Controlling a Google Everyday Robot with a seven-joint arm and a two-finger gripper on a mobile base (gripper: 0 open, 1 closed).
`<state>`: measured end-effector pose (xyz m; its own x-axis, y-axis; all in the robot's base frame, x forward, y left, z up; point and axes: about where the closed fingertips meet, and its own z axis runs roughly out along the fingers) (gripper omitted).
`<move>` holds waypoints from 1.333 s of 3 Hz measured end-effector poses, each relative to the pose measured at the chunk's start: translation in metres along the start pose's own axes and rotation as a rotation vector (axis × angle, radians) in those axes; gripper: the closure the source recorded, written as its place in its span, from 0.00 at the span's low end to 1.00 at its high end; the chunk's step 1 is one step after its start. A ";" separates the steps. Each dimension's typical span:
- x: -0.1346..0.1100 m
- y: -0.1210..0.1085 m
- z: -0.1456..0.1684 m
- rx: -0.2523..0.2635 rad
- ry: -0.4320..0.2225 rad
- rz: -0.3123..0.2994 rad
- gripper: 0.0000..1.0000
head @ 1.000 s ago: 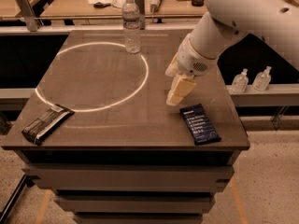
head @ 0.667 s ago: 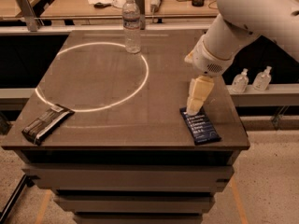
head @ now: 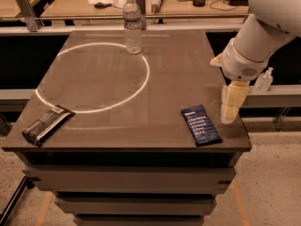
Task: Move rxbar blueberry near rxbar chocolate
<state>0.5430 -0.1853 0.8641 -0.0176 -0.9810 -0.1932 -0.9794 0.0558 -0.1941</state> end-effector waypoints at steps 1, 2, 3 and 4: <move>0.011 0.027 -0.002 -0.053 0.020 -0.058 0.00; -0.002 0.054 0.002 -0.092 0.021 -0.132 0.00; -0.021 0.075 0.010 -0.114 0.000 -0.189 0.00; -0.033 0.084 0.019 -0.125 -0.002 -0.224 0.00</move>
Offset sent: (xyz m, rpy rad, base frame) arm -0.0913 0.0354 -0.0270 -0.0654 0.1131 0.2653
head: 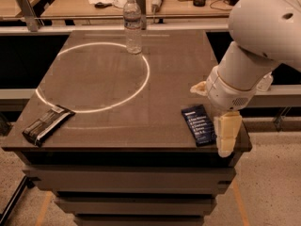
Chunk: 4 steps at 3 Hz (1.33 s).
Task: Move rxbar blueberry near rxbar chocolate
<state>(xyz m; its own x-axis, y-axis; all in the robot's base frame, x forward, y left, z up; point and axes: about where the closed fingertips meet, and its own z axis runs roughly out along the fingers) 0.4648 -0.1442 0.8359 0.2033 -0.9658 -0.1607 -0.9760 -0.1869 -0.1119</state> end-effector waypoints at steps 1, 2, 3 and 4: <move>-0.006 0.002 0.008 -0.016 0.013 -0.008 0.11; -0.009 0.003 0.014 -0.030 0.019 -0.008 0.23; -0.011 0.004 0.018 -0.045 0.022 -0.007 0.48; -0.013 0.003 0.018 -0.048 0.021 -0.009 0.72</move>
Offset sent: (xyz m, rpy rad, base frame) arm -0.0039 0.0159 -0.0191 -0.0335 0.0462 0.0100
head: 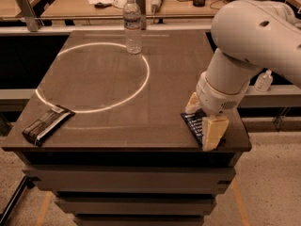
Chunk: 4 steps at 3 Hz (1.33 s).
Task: Move rxbar blueberry near rxbar chocolate
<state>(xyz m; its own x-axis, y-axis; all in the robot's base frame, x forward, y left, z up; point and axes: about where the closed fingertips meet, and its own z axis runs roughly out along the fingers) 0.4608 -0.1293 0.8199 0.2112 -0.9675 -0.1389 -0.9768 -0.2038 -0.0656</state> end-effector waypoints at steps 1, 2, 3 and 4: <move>-0.001 0.000 -0.006 0.000 0.000 0.000 0.94; -0.001 -0.001 -0.007 0.000 0.000 0.000 1.00; -0.006 -0.010 -0.025 0.040 -0.004 0.000 1.00; -0.012 -0.019 -0.046 0.086 -0.029 -0.005 1.00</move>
Offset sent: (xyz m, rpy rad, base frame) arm 0.0105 0.0028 0.0359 0.0307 -0.0624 -0.0087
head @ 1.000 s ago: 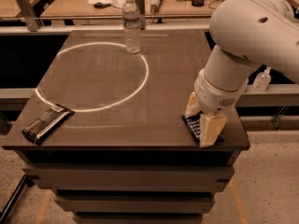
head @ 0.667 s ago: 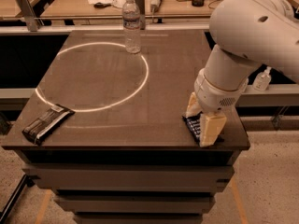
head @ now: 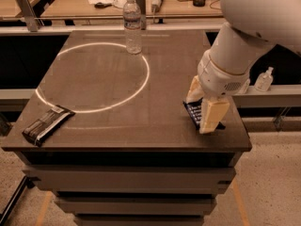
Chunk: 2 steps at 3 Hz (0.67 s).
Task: Move rxbar blueberry near rxbar chocolate
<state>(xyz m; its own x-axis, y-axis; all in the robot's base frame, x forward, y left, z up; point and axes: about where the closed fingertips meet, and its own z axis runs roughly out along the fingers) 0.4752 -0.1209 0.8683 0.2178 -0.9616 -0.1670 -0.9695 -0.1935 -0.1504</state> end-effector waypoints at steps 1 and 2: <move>-0.014 -0.013 -0.013 0.031 -0.030 -0.013 1.00; -0.041 -0.031 -0.013 0.044 -0.068 -0.040 1.00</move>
Offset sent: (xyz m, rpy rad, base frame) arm 0.0358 0.0796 0.0323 0.1194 -0.0467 0.0812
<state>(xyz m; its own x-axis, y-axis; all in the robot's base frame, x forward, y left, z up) 0.4950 -0.0783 0.8921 0.2653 -0.9374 -0.2256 -0.9542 -0.2216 -0.2012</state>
